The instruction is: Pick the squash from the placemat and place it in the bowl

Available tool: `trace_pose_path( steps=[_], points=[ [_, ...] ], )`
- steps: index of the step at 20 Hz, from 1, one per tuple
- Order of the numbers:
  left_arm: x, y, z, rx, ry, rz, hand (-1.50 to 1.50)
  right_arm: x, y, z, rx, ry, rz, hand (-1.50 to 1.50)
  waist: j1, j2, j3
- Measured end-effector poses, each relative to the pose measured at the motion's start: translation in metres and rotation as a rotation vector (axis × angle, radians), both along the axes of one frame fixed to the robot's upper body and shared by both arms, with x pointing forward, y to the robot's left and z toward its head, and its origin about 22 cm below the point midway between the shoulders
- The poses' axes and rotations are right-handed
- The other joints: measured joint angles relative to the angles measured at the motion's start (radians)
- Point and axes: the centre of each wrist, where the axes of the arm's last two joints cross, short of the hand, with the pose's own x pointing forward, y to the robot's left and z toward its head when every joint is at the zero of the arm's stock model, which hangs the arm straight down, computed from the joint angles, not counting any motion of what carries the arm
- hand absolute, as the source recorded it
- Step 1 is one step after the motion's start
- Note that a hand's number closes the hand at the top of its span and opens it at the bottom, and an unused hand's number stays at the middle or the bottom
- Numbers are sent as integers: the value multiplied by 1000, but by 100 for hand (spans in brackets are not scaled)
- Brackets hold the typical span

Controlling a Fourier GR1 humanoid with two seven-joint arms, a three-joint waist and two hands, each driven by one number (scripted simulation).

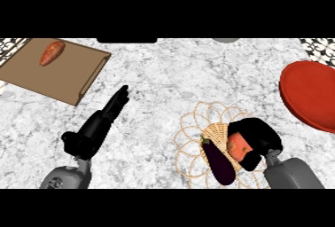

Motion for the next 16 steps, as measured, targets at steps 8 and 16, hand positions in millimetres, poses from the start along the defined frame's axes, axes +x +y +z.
trace_pose_path(
  steps=[8, 16],
  points=[
    [-2, 7, 2, -6, 7, 10, 0, -12, -26, -9, 2, -70, 133, 150, -6, -1, 1],
    [-6, 13, -3, -3, 14, 38, 0, -45, -120, 26, -15, -240, 568, 150, -36, -6, 3]
  ],
)
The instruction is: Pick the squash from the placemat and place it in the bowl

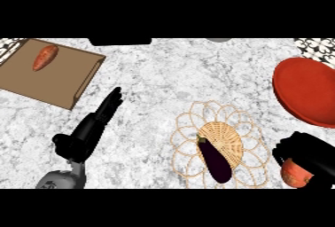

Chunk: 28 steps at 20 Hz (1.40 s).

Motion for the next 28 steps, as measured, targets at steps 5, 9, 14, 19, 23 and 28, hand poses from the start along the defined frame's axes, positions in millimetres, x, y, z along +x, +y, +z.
trace_pose_path(
  steps=[5, 9, 14, 19, 23, 28],
  points=[
    [-4, 4, -2, 0, -3, 0, 0, -9, -52, 29, 203, -146, 23, 150, -3, 0, -1],
    [-1, 0, 4, -2, -6, -5, 0, -11, -80, 55, 420, -186, -3, 150, 2, 1, -1],
    [-1, -2, 4, -3, -10, -21, 0, -10, -114, 84, 600, -187, -111, 150, 21, 4, -2],
    [1, -3, 5, -2, -13, -43, 0, 12, -133, 93, 609, -212, -195, 150, 37, 7, -2],
    [8, -7, 4, 3, -13, -48, 0, 36, -135, 87, 588, -291, -229, 150, 45, 10, -1],
    [4, -7, 5, 3, -13, -58, 0, 62, -141, 78, 582, -398, -278, 150, 57, 12, -1]
  ],
)
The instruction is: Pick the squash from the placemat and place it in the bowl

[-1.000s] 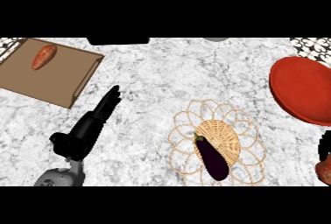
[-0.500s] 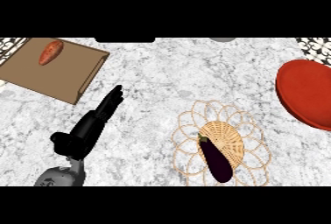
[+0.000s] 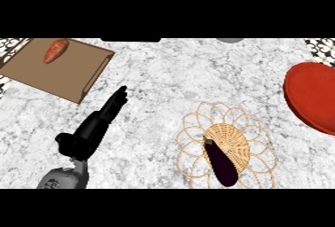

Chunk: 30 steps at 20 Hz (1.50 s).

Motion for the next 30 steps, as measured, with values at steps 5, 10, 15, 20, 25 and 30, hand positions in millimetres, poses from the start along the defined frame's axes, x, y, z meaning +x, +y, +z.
trace_pose_path(
  steps=[5, 10, 15, 20, 25, 30],
  points=[
    [2, -5, -4, -7, -17, -18, 0, 26, 1, -6, -102, 76, -39, 150, 19, 7, 0],
    [7, -12, 4, -7, -24, -32, 0, 32, -5, -20, -149, 310, -46, -150, 33, 12, 2],
    [7, -14, 2, -7, -18, -32, 0, 50, 6, -26, -96, 385, 21, -150, 36, 14, 3],
    [10, -14, 10, -4, -20, -34, 0, 60, 3, -14, 27, 340, -1, -150, 35, 15, 4],
    [9, -15, 5, -2, -16, -38, 0, 62, -8, 4, 232, 281, -72, -150, 34, 17, 4],
    [10, -11, 5, -4, -20, -40, 0, 46, -34, 19, 380, 300, -167, -150, 40, 24, 5]
  ],
)
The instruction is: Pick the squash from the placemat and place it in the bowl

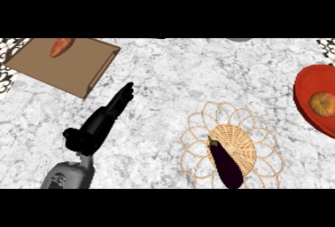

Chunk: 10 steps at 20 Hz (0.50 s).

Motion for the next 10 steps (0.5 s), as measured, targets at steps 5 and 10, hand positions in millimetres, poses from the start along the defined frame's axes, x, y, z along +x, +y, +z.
trace_pose_path(
  steps=[5, 10],
  points=[
    [1, -3, 2, -5, -10, 0, 0, -22, -23, 6, 99, 10, -99, -150, 3, 8, 4],
    [1, -6, 3, -13, -23, -1, 0, -41, -43, 16, 169, -5, -172, -150, 4, 14, 8]
  ],
)
